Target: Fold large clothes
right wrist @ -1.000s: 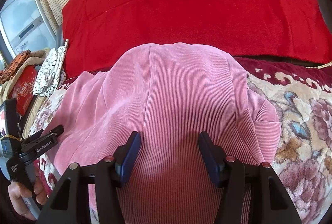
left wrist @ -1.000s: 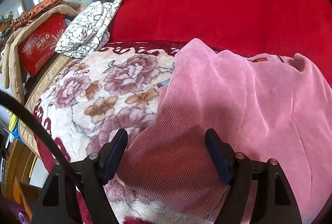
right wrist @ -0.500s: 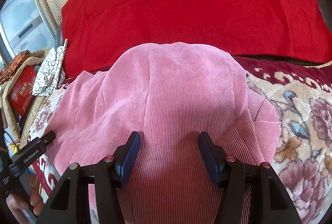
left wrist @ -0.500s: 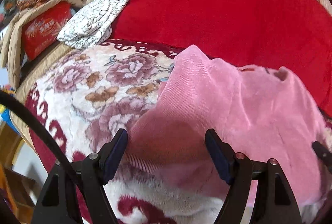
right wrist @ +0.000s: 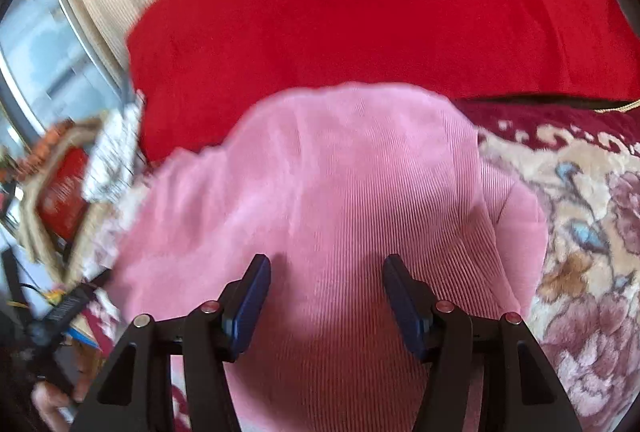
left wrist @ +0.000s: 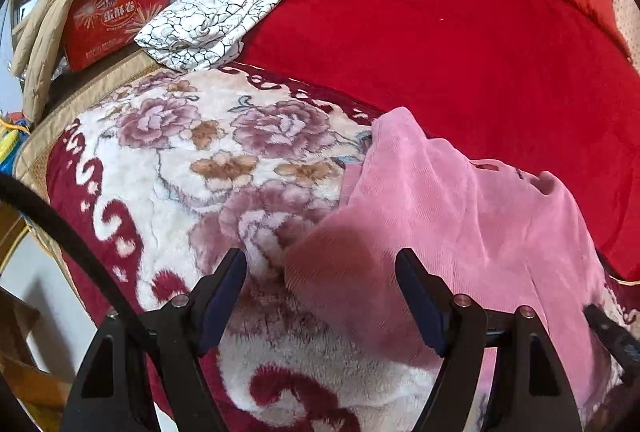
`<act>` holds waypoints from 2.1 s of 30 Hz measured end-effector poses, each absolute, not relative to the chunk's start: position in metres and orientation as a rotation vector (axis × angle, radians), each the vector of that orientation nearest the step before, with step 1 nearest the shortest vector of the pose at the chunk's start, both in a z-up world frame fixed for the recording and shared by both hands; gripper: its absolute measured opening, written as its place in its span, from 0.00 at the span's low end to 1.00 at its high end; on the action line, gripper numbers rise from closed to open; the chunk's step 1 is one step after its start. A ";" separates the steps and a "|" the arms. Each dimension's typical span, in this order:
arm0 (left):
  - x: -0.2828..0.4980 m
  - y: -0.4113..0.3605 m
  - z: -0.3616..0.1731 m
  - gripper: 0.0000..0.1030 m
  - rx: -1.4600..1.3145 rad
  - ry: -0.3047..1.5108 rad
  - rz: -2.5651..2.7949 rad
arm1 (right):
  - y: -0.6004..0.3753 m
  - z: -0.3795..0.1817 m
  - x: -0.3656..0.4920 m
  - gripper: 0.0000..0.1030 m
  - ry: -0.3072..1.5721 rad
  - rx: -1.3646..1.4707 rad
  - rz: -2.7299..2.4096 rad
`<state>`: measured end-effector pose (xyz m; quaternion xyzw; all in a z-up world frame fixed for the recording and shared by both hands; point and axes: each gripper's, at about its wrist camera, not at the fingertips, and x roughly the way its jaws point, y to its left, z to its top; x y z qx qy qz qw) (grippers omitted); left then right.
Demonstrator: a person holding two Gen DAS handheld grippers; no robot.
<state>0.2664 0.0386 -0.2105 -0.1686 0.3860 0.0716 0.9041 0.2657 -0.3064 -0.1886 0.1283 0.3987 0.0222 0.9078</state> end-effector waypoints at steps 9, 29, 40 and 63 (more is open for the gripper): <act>0.266 0.037 -0.245 0.56 -0.585 0.930 -0.022 | -0.310 -0.188 0.267 0.61 0.823 0.270 0.052; 0.299 -0.010 -0.208 0.21 -0.425 0.668 -0.180 | -0.315 -0.188 0.268 0.61 0.825 0.313 0.072; 0.258 -0.136 -0.213 0.20 0.202 0.530 -0.343 | -0.314 -0.145 0.303 0.73 0.886 0.389 0.415; 0.251 -0.139 -0.208 0.20 0.215 0.512 -0.361 | -0.170 -0.173 0.423 0.48 1.285 -0.130 0.445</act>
